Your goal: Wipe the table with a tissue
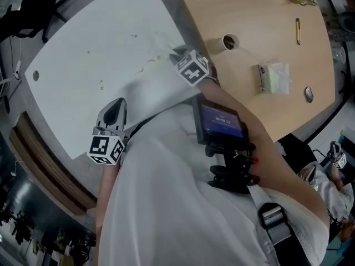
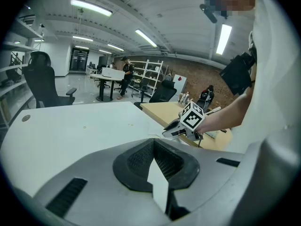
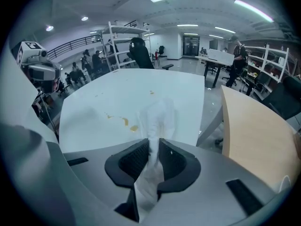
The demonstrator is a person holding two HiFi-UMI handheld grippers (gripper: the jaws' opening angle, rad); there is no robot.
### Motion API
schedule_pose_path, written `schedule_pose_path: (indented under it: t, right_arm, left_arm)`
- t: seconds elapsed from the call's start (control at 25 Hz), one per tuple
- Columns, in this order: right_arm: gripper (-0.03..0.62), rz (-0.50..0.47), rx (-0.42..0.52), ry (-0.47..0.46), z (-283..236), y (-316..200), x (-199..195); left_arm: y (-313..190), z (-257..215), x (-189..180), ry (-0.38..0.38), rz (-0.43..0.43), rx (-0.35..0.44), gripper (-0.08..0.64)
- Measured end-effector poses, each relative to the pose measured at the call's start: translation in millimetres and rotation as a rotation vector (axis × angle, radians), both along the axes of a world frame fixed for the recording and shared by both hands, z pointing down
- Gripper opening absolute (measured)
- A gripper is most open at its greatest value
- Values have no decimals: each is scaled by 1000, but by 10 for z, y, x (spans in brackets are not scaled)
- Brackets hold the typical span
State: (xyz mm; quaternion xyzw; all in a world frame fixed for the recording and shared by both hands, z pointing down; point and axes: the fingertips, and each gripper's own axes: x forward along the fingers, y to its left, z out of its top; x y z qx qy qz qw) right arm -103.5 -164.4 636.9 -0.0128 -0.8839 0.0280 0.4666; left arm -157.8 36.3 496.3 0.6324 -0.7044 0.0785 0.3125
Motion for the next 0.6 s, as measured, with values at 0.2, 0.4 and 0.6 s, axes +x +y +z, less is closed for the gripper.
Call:
schedule_pose_path:
  t: [0.2,0.4,0.6]
  right_arm:
    - [72,-52,9,-10,8,50,-60]
    - [69,-83,58,1,20,22,-10]
    - [67,-82,46,0,22,161,-104]
  left_arm:
    - [-43,13,129,-9,-24,-19,6]
    - [-36,55,163,0,-17,-10,6]
    - [49,48,36,1,-31,-4,6]
